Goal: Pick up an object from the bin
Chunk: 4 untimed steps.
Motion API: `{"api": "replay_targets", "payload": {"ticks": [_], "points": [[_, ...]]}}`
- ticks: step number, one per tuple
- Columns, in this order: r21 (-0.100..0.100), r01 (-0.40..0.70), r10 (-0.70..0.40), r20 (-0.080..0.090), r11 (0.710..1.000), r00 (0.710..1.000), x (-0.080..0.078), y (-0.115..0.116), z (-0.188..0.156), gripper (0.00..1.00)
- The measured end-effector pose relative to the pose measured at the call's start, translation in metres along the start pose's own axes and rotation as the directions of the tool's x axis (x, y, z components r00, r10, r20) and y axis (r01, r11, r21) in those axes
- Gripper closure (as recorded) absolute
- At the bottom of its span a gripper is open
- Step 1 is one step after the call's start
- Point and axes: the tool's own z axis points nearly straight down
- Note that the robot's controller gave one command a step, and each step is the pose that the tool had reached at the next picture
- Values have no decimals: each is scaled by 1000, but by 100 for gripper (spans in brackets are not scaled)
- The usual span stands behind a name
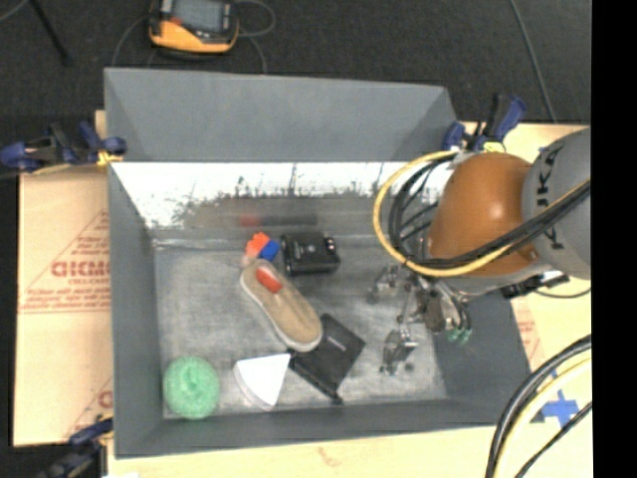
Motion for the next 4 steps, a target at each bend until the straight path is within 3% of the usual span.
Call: {"api": "replay_targets", "payload": {"ticks": [1, 2, 3, 4], "points": [[0, 119, -119, -7, 993, 993, 21, -1, 17, 0], [1, 208, -208, 4, 978, 978, 35, 29, 59, 0], [6, 352, -352, 16, 936, 936, 30, 40, 74, 0], [-1, 6, -6, 3, 1000, 1000, 21, 31, 71, 100]]}}
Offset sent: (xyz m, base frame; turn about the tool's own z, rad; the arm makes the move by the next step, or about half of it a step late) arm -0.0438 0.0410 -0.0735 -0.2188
